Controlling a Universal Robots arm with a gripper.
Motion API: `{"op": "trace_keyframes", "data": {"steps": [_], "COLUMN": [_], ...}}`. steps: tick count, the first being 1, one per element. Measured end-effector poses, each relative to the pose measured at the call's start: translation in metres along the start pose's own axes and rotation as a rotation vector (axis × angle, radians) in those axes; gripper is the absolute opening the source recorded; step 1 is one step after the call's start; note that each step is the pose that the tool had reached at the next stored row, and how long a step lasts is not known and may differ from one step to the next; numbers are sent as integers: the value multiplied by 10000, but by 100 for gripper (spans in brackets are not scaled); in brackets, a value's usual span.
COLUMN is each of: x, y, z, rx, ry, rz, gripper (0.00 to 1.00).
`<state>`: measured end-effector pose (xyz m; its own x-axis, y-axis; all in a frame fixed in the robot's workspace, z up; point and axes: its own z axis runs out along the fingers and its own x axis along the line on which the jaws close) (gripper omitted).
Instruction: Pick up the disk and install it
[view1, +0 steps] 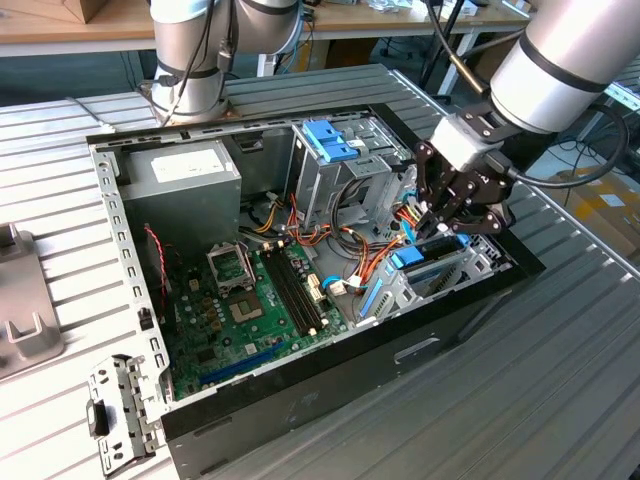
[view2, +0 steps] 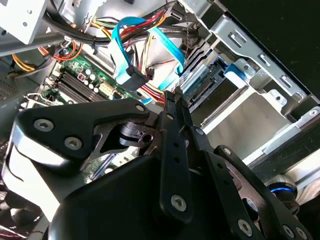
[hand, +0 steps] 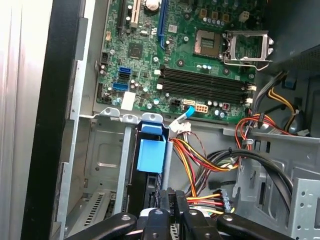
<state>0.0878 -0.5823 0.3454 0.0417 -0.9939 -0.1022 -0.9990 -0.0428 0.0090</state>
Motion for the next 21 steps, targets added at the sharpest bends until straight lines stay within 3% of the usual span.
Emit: {"op": "trace_keyframes", "data": {"steps": [8,12,21], "x": [2,4,9], "y": [-56,-68,-82], "z": [-1,-1,-4], "rx": [47,80,75], "ry": [-4,0,2], "rz": [565,1048,1130], "gripper": [17,17,17]}}
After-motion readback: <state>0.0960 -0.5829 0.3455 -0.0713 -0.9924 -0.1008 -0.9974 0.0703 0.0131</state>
